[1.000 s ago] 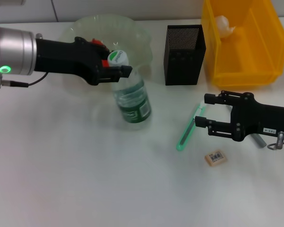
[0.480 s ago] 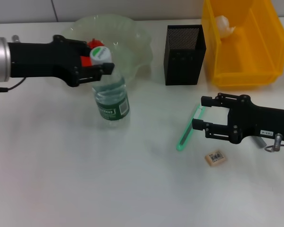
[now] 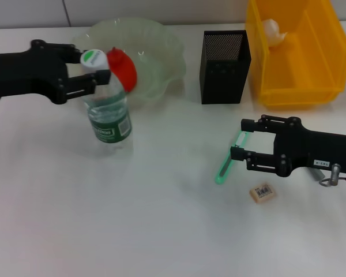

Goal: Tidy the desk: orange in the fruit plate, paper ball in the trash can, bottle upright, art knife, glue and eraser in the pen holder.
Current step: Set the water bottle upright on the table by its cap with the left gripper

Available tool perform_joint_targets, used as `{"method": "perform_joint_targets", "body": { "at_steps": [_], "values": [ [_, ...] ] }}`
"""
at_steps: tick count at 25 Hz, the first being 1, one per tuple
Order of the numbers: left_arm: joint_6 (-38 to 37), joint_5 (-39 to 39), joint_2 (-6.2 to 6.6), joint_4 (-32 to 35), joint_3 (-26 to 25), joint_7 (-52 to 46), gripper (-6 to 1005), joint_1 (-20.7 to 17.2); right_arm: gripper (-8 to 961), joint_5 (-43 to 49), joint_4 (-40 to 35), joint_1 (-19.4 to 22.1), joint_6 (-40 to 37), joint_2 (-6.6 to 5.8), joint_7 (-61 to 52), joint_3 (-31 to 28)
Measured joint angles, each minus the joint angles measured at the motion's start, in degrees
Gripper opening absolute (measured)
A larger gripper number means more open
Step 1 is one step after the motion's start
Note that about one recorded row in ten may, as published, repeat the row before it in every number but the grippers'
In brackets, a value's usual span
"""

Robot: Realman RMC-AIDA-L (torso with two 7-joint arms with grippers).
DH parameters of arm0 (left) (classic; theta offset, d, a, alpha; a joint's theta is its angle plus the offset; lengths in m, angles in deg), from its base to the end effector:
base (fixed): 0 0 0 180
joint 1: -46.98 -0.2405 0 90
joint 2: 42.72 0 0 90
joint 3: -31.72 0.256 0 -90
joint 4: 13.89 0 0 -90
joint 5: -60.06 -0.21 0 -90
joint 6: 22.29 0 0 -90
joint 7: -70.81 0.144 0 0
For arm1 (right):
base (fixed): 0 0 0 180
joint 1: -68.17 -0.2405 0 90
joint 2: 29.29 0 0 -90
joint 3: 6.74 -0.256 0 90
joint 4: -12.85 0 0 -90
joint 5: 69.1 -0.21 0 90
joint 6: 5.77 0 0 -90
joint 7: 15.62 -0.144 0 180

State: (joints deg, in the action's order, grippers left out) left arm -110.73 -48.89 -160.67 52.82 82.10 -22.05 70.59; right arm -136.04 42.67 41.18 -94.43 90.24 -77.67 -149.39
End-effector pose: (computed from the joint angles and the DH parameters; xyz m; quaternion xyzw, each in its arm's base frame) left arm -0.2244 0.3425 0.0684 -0.9507 -0.1393 -0.1879 0.2037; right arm 0.2849 0.3022 -0.0211 -0.9400 0.1604 0.2577 0.1560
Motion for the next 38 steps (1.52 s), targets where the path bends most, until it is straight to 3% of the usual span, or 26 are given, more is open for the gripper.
{"method": "perform_joint_targets", "body": {
  "at_steps": [14,21,38],
  "values": [
    [2.6,-0.5,0.13,-1.5,-4.5,1.5,449,-1.2,688,0.6,-1.1,-0.6,0.2,0.0,0.0,0.3],
    [3.7,-0.6,0.19,-2.1,-4.7,2.1,449,-1.4,688,0.7,-1.2,-0.5,2.3,-0.05,0.2,3.2],
    [5.0,-0.5,0.29,-4.2,-4.7,3.8,452,-1.5,687,0.6,-1.2,-0.5,2.4,-0.09,0.4,3.4]
  ]
}}
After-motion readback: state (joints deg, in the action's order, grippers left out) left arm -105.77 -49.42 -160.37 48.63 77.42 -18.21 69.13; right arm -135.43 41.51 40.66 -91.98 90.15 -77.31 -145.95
